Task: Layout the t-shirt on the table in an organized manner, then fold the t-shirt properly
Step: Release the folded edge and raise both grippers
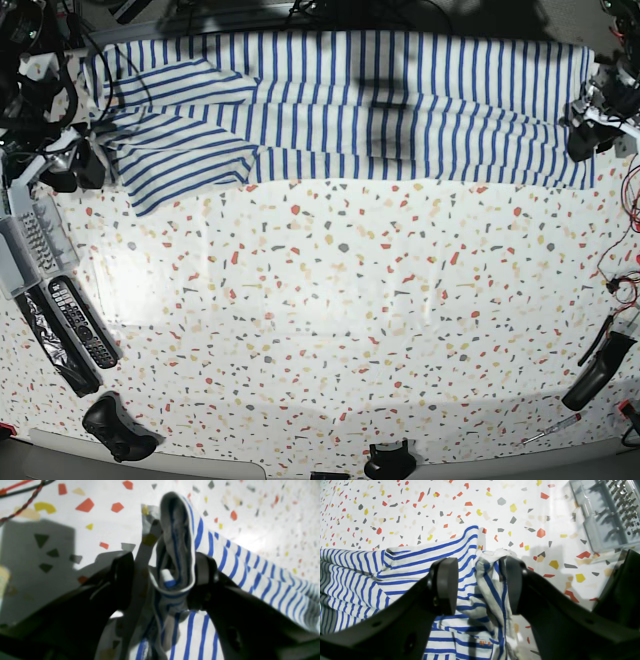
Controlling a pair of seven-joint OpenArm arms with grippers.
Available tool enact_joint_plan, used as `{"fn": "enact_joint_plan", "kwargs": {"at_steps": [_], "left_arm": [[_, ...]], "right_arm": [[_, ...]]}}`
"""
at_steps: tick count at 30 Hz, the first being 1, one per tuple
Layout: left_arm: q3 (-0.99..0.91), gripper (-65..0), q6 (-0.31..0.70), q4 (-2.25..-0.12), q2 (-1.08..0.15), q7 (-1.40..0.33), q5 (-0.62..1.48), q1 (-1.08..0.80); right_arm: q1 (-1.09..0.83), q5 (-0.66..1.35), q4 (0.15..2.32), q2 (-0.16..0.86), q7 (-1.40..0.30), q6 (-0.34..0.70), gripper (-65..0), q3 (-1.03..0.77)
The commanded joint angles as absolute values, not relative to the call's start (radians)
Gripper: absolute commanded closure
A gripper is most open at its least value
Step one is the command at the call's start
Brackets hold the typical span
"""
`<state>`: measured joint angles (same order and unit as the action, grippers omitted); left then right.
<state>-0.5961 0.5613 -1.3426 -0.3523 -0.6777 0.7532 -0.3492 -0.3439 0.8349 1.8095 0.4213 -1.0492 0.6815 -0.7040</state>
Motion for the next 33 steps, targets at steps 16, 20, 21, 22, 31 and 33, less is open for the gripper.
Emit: {"fn": "enact_joint_plan", "kwargs": {"at_steps": [16, 20, 21, 22, 31, 33], "left_arm": [[-0.596, 0.0, 0.686, -1.335, -0.364, -0.883, 0.91, -0.352], [-0.599, 0.0, 0.646, -1.335, -0.365, -0.774, 0.786, -0.351], [-0.603, 0.0, 0.617, -1.335, -0.367, -0.748, 0.751, -0.349], [-0.609, 0.0, 0.59, -1.336, -0.369, -0.723, 0.706, -0.348], [-0.636, 0.0, 0.437, -1.373, -0.396, -0.627, 0.468, -0.297], [-0.636, 0.0, 0.404, -1.428, -0.396, -0.655, 0.467, -0.3]], "right_arm": [[-0.338, 0.849, 1.826, 0.441, -1.037, 0.688, -29.6, -0.713], [-0.338, 0.85, 1.826, 0.44, -1.032, 0.689, -29.6, -0.713], [-0.338, 0.85, 1.826, 0.44, -1.021, 0.689, -29.5, -0.713], [-0.338, 0.85, 1.826, 0.44, -1.001, 0.689, -29.5, -0.713], [-0.338, 0.924, 1.826, 0.44, -0.95, 0.69, -29.5, -0.698], [-0.338, 0.92, 1.826, 0.44, -0.95, 0.691, -29.5, -0.687]]}}
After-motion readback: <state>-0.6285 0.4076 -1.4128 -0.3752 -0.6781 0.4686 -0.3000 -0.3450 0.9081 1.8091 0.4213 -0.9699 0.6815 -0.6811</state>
